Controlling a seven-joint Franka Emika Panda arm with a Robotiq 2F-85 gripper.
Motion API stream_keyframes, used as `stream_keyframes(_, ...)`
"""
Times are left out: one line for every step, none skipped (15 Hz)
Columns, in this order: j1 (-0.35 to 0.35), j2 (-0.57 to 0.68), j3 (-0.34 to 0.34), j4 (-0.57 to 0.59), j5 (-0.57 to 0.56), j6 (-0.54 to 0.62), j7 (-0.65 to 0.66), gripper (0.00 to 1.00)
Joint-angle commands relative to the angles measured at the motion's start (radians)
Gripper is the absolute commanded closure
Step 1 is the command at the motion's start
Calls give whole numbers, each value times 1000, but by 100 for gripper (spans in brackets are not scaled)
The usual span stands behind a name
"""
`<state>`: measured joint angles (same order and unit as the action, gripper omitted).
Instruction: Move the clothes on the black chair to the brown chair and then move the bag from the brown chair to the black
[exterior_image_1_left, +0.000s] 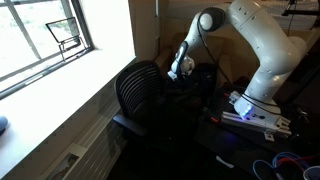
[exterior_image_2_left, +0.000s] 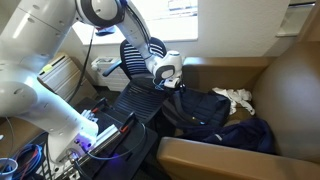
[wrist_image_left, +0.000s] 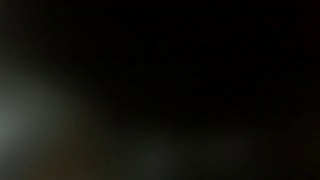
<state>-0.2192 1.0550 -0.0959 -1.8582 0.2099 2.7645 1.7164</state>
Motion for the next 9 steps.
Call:
stream_keyframes(-84,47,81,28,56,15,-218,0)
stream_keyframes(-124,54,110,36,81,19,-290,0)
stream_keyframes(-153,59,128,39,108,18,-352,0)
stream_keyframes(-196,58,157,29,138,21,-422,0)
stream_keyframes(-230,63,178,34,171,14,-493,0)
stream_keyframes(-251,70,189,41,197,1,-551,0)
stream_keyframes(-254,71,183,36,221,-6,-592,0)
stream_keyframes(-237,72,159,34,241,-11,-605,0)
stream_keyframes(-195,51,135,32,267,-14,-577,0)
